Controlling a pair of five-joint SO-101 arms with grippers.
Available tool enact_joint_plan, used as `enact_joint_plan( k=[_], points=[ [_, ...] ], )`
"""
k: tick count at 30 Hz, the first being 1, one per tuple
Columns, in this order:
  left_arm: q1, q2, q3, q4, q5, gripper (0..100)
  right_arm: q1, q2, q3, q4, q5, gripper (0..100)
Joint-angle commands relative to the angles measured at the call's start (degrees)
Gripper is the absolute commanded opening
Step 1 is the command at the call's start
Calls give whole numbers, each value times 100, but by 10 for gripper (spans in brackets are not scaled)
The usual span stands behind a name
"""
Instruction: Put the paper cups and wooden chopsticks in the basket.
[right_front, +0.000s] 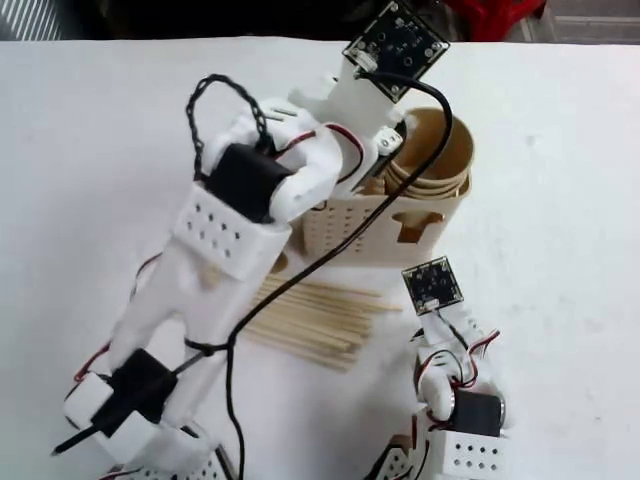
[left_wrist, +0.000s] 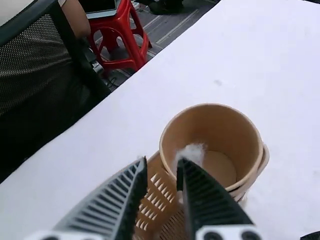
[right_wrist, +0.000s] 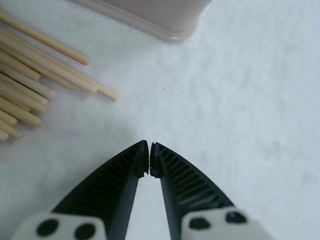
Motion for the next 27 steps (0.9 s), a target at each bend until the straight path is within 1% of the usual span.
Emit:
enact_joint_plan(
  k=[1, 5, 9, 12, 15, 20, 25, 27],
  points=[
    [180, 189, 185, -211, -35, 120, -48, -57, 35, -127, 70, 20],
    [224, 699, 448, -431, -35, 120, -48, -57, 35, -127, 70, 20],
    [233, 1165, 457, -677, -35, 120, -48, -57, 35, -127, 70, 20],
    [233, 1314, 457, -800, -53, 120, -48, -57, 35, -127, 70, 20],
    [233, 1297, 431, -756, -62, 120, -48, -57, 35, -127, 70, 20],
    [215, 1095, -202, -185, -62, 120, -48, -57, 35, -127, 70, 20],
    [171, 778, -1160, 545, -70, 120, -48, -57, 35, -127, 70, 20],
    [40, 637, -1574, 888, -70, 120, -48, -57, 35, -127, 70, 20]
  ],
)
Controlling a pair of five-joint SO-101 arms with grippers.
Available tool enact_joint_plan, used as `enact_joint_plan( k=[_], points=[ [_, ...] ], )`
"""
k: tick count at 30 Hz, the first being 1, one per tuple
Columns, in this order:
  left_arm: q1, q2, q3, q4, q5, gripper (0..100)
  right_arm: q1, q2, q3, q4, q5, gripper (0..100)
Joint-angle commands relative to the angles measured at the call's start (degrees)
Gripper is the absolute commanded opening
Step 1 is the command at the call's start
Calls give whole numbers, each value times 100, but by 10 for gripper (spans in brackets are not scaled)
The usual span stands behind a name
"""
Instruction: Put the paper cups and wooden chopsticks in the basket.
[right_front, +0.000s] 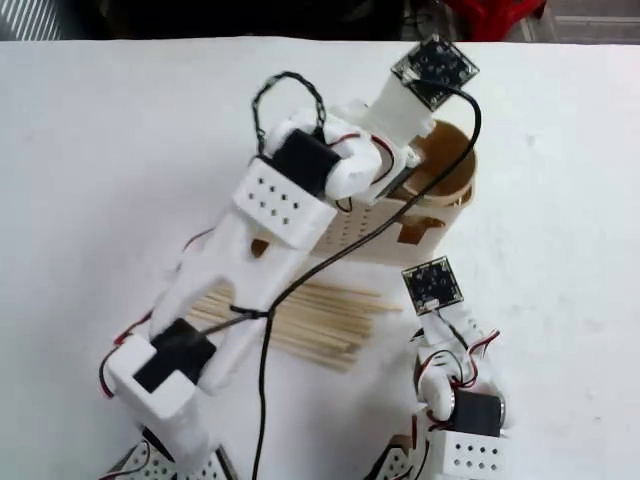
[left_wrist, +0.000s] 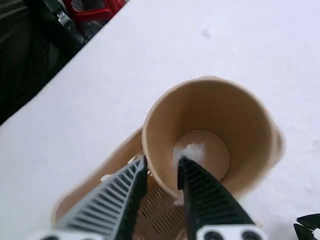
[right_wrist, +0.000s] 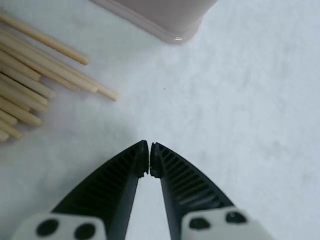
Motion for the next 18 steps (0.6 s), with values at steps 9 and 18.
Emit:
enact_joint_plan(
  k=[9, 18],
  points=[
    [-1015, -866, -2567, 1846, -158, 120, -48, -57, 44, -127, 70, 20],
    [-2721, -1174, -1653, 2593, -967, 120, -48, -57, 44, -127, 70, 20]
  ],
)
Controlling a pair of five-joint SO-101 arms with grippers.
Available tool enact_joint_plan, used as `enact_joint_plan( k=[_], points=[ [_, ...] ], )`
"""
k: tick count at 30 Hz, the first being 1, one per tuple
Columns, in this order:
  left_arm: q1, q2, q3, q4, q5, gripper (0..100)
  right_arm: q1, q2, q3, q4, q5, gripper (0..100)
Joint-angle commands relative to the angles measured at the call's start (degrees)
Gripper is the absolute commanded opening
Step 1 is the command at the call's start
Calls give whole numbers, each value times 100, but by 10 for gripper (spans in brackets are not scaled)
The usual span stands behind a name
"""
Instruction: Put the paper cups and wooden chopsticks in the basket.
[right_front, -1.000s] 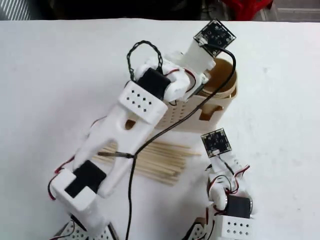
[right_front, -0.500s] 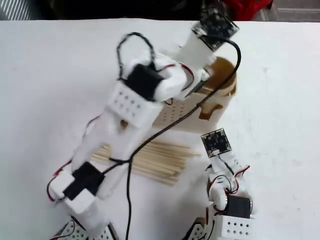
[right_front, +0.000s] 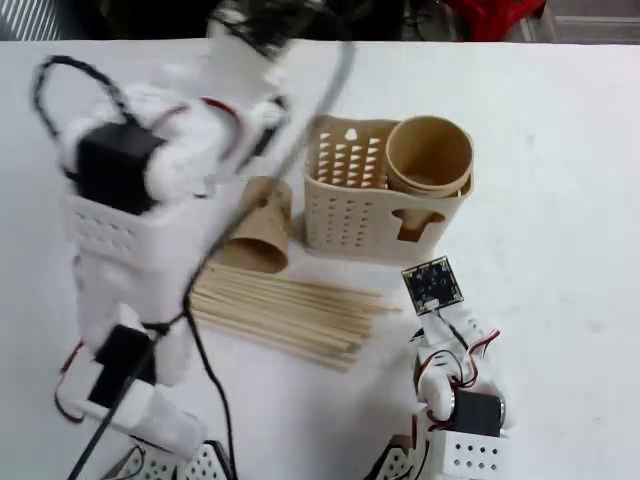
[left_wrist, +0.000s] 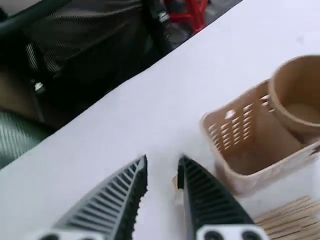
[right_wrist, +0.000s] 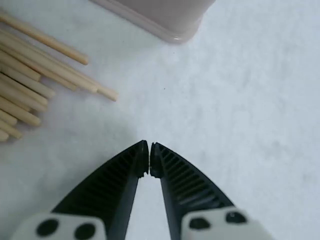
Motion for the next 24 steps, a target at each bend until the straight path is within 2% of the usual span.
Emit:
enact_joint_plan(
  k=[1, 8, 12, 17, 21, 24],
  points=[
    [-532, -541, 747, 18, -369, 120, -48, -57, 44, -127, 70, 20],
    [-576, -2527, 3895, -220, -914, 120, -48, -57, 44, -127, 70, 20],
    [-725, -3820, 6347, -1284, -1389, 124, -48, -57, 44, -127, 70, 20],
    [-1051, -4857, 9310, -2875, -1556, 161, -48, -57, 44, -127, 70, 20],
    [-1147, -5305, 10857, -3930, -1556, 191, -31, -57, 44, -127, 70, 20],
    [-1112, -5455, 11446, -4466, -1556, 192, -31, -57, 44, -127, 70, 20]
  ],
)
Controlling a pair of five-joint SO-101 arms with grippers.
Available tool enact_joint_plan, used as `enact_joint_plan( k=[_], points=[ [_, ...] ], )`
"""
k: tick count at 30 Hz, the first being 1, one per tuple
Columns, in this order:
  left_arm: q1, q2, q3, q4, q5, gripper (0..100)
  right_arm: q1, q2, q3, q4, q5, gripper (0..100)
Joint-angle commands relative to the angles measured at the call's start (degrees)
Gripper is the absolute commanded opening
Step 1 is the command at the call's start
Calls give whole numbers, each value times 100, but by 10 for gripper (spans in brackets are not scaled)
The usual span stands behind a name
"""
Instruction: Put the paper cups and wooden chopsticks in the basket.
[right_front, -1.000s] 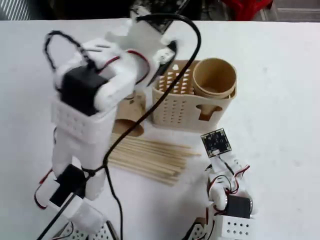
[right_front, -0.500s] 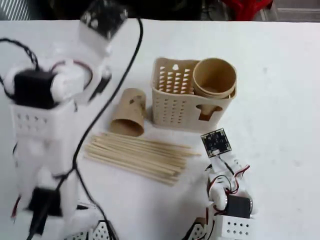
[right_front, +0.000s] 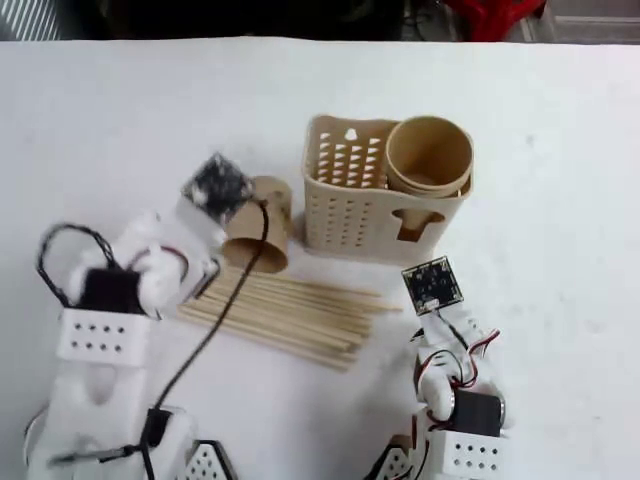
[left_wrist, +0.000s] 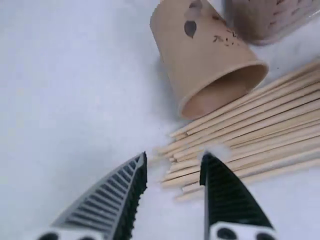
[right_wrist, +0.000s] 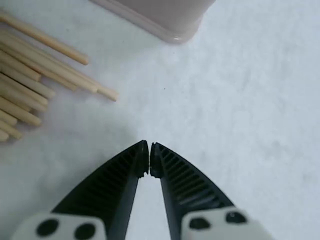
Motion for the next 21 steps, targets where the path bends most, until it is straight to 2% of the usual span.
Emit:
enact_joint_plan(
  k=[1, 11, 21],
  points=[
    [-31, -277, 607, -747, -53, 192, -31, -57, 44, -127, 70, 20],
    [48, -277, 1899, -2699, 18, 192, 365, -57, -123, -127, 70, 19],
    [75, -277, 1943, -3437, 132, 192, 365, -57, -105, -127, 70, 19]
  ],
)
